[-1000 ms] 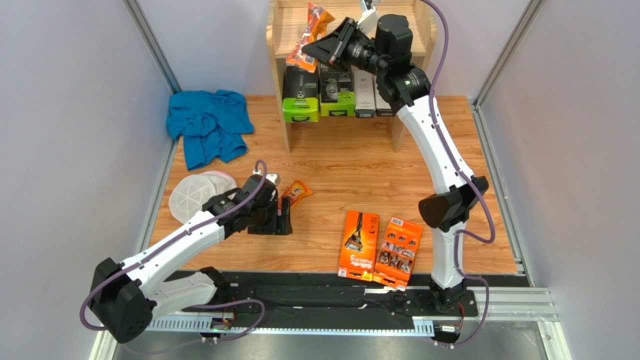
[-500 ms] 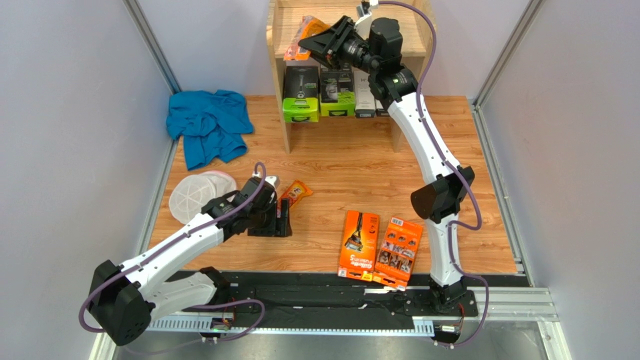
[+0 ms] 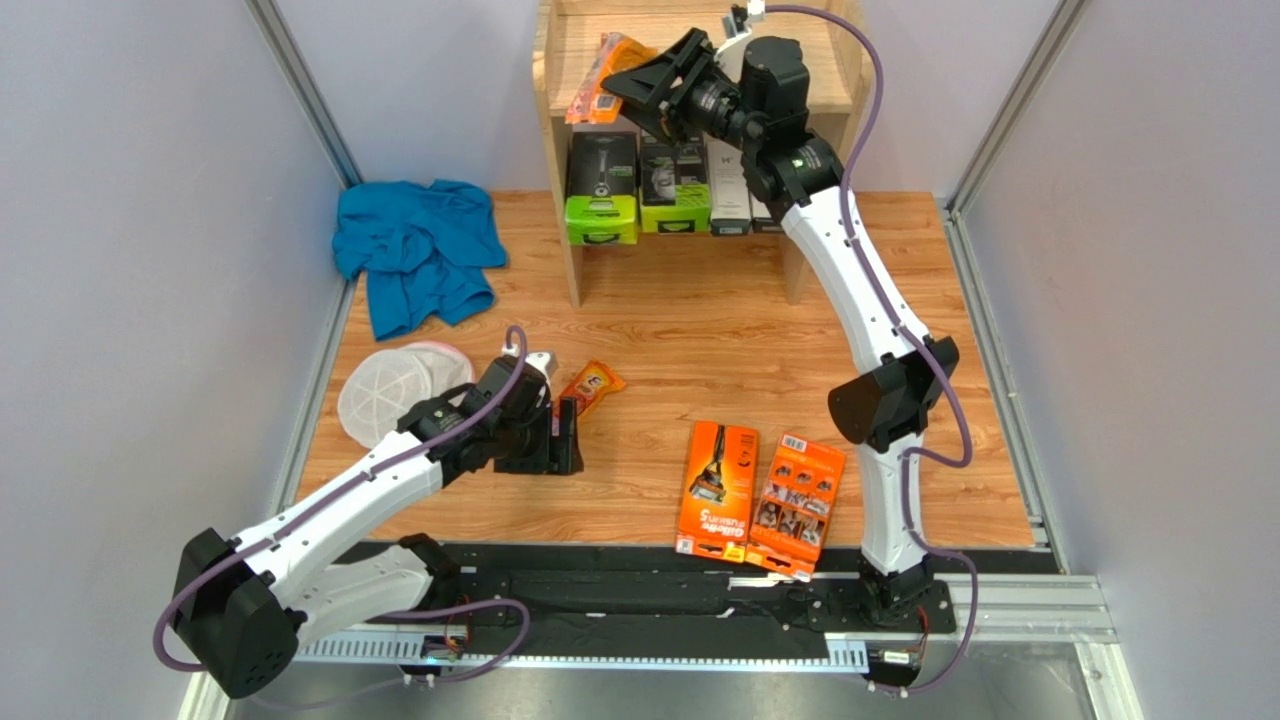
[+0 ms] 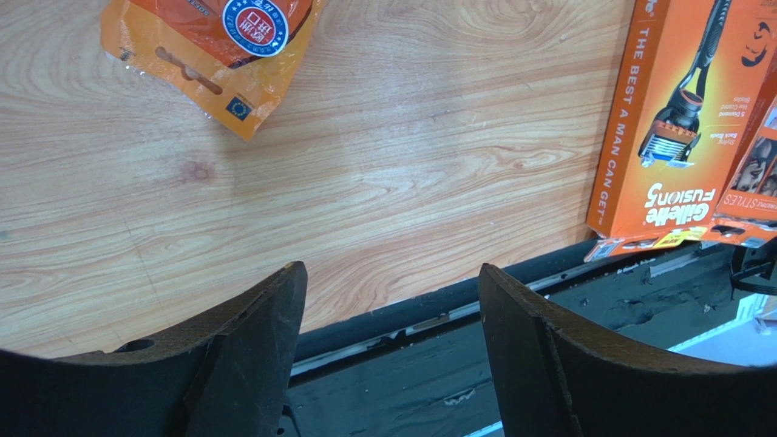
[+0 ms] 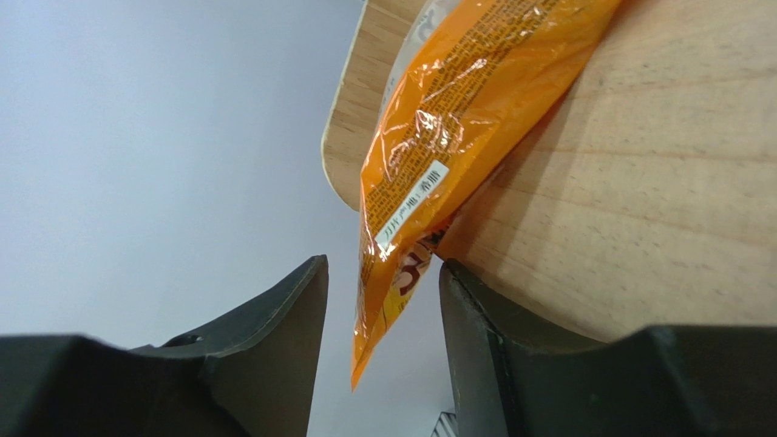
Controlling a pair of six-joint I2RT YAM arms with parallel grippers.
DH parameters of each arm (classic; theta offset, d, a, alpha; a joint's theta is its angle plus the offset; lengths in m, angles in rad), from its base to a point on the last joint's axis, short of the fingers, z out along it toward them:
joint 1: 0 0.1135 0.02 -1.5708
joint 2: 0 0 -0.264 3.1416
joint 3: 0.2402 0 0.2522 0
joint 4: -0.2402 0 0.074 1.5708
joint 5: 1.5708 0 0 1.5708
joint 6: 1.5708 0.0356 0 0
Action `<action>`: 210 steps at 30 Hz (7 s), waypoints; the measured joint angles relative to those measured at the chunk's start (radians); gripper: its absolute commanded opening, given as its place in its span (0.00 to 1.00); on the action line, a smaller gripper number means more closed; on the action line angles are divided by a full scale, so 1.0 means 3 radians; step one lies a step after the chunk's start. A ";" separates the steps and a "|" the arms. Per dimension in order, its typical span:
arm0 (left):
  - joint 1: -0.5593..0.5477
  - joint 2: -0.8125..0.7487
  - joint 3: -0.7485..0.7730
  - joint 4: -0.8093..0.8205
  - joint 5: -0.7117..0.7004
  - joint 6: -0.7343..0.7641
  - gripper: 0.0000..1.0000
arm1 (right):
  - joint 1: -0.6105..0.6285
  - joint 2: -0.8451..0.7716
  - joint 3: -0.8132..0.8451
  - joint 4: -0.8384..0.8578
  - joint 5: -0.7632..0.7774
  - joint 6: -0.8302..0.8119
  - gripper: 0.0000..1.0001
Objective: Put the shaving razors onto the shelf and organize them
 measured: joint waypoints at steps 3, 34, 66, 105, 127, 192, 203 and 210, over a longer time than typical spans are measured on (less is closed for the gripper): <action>0.0000 -0.0004 -0.0001 0.0000 0.0000 -0.0004 0.78 | 0.0000 -0.0141 -0.0148 -0.0086 0.0090 -0.0066 0.45; 0.0000 -0.0028 -0.0023 -0.0001 0.0010 -0.0005 0.78 | 0.0108 -0.0347 -0.0319 -0.0303 0.0205 -0.0256 0.27; 0.0000 0.0024 -0.0095 0.0027 0.0013 -0.0004 0.76 | 0.0052 -0.0220 -0.0095 -0.0595 0.0146 -0.0514 0.00; 0.0000 0.0041 -0.0203 0.0173 0.0122 -0.0041 0.74 | -0.0175 -0.0317 -0.0045 -0.0923 -0.0120 -0.0635 0.00; 0.0001 -0.0256 0.0310 0.0108 -0.0079 -0.0038 0.74 | -0.0029 -0.0108 0.0107 -0.0680 -0.0207 -0.0458 0.01; 0.1165 0.2182 0.3543 0.2347 0.1074 -0.0952 0.04 | -0.0172 -0.0225 -0.0146 -0.0448 -0.0704 -0.0322 0.02; 0.1166 0.2220 0.3574 0.2530 0.1099 -0.1119 0.00 | -0.0206 -0.0350 -0.0345 -0.0343 -0.0767 -0.0319 0.48; 0.1166 0.2228 0.3646 0.2467 0.0827 -0.1184 0.00 | -0.0209 -0.0732 -0.0804 -0.0327 -0.0745 -0.0403 0.53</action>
